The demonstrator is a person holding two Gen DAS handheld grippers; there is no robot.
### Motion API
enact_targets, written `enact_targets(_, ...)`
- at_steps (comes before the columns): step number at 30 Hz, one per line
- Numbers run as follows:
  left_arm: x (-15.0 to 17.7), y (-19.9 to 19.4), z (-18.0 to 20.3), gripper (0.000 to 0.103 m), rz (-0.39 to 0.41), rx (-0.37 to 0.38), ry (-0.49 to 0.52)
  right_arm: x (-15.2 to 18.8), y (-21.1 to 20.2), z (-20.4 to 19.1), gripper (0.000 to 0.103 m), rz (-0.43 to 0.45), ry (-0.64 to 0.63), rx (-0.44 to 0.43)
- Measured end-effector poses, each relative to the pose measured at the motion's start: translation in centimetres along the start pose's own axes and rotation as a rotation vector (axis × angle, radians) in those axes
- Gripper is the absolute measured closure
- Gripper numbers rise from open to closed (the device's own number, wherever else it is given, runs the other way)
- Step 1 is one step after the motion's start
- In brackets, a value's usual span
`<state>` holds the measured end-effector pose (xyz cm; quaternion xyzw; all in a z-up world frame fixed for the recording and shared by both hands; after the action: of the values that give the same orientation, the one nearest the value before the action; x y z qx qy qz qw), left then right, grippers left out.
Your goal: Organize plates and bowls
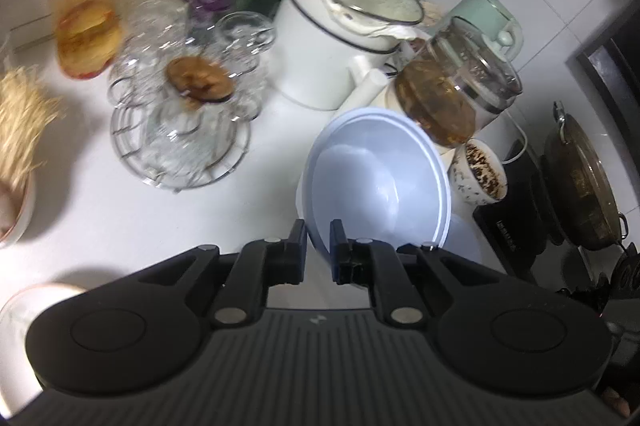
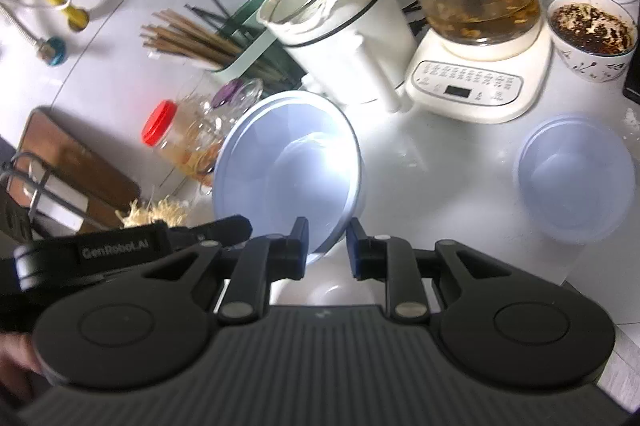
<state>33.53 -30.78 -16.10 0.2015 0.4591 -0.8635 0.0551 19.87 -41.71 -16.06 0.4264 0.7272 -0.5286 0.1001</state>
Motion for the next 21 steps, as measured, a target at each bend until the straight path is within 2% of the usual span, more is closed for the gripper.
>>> enact_targets(4, 1.4, -0.9, -1.7, 0.09, 0.003, -0.026, -0.029, 1.2, 0.3, -1.2, 0.08, -0.023, -0.021, -0.017)
enact_targets(12, 4.4, -0.3, -4.7, 0.09, -0.055, -0.081, -0.086, 4.6, 1.6, -2.0, 0.08, -0.115, -0.028, -0.015)
enact_targets(21, 6.8, 0.4, -6.4, 0.089, -0.109, -0.118, -0.126, 7.3, 2.5, -1.9, 0.08, -0.209, -0.027, 0.003)
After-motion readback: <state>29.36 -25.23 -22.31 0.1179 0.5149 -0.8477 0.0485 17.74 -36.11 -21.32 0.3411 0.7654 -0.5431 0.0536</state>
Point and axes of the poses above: each gripper's, at about its wrist camera, not at the fingertips, and y roughly the way its jaws point, z to its right, x to its underside, the point moved 9 cm from there along y, roughly the way its jaws point, and after that the axes turned 11 degrees about -y, right-handed, at the moved point
